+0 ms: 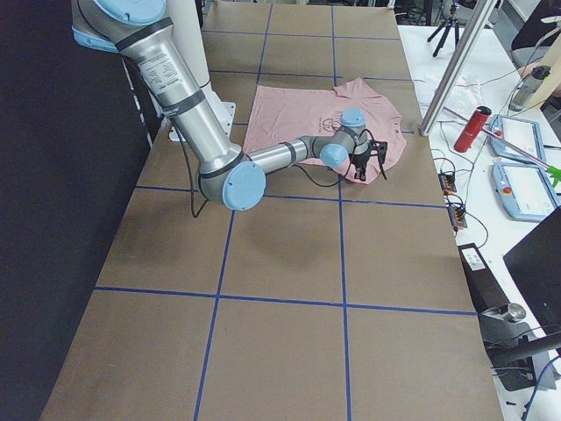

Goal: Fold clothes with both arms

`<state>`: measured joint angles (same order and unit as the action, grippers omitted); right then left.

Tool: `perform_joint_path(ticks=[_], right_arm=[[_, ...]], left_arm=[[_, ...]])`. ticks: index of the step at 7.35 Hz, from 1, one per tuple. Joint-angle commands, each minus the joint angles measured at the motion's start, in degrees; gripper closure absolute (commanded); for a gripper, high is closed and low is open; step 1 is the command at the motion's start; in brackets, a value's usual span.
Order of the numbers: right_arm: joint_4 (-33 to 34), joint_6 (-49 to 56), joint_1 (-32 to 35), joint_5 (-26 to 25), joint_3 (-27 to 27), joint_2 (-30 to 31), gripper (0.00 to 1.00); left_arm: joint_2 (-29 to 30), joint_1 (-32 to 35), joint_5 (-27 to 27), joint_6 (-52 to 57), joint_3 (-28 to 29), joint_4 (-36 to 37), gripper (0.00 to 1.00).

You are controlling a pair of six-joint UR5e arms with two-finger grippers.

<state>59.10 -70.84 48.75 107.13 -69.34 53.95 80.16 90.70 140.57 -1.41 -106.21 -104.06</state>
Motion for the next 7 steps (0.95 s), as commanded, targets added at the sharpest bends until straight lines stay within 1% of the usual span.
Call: perform_joint_path(ticks=[1,2,3,4,5,6,7], right_arm=[[0.93,-1.65,-1.01,-0.08,-0.09,-4.45,1.0],[1.1,-4.97,-2.94,-0.77,1.82,-6.81,1.0],[1.1,-5.27,-3.04,-1.13,4.63,-9.36,1.0],[0.76,-4.92,-3.48,-3.83,5.18,-9.91,0.86],[0.84,-5.09,-5.4,-8.64,7.79,-12.52,0.01],[0.84,-4.48,-6.2,-9.73,7.91,-12.72,0.0],[0.75,-2.48,-6.21,-9.66,5.82,-12.29,0.0]], left_arm=[[0.0,0.0,0.05,0.0,-0.05,0.0,0.0],[0.0,0.0,0.05,0.0,-0.05,0.0,0.0],[0.0,0.0,0.05,0.09,-0.05,0.0,0.0],[0.09,-0.09,0.05,0.0,-0.13,0.0,0.0],[0.17,-0.09,0.05,0.0,-0.05,0.0,0.0],[0.78,-0.18,0.57,0.09,0.47,-0.26,0.0],[0.88,-0.18,1.97,0.09,0.74,-1.05,0.0]])
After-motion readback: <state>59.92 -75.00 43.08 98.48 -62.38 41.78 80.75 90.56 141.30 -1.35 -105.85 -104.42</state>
